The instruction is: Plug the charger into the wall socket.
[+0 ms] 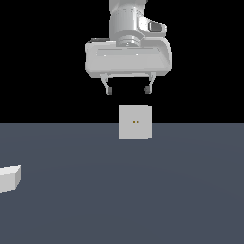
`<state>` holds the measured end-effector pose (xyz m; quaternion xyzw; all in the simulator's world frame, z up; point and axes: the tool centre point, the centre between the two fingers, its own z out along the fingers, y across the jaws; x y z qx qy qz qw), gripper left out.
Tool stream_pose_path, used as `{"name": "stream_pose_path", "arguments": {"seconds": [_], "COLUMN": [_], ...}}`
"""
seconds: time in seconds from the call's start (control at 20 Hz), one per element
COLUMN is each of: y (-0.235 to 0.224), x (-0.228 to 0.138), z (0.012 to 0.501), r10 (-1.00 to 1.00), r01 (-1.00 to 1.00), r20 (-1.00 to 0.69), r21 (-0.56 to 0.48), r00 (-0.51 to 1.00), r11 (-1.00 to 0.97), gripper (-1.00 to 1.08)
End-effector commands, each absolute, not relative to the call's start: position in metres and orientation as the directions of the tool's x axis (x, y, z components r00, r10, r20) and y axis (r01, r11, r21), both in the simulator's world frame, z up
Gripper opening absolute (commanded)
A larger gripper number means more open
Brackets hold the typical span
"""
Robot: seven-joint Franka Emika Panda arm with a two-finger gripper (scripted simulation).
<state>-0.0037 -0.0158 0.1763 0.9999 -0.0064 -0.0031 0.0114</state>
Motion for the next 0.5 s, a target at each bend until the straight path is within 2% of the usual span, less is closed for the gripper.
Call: {"name": "stream_pose_path", "arguments": {"seconds": [0.0, 0.45], "y": [-0.016, 0.013], "x": [-0.004, -0.012], "z": [0.176, 0.161], "r10": [-0.013, 0.058], "r01": [-0.013, 0.058], "r20": [-0.006, 0.002], "r21": [0.023, 0.017], "r00": [1.0, 0.998], "r11": [-1.0, -0.998], "gripper": [1.0, 1.0]}}
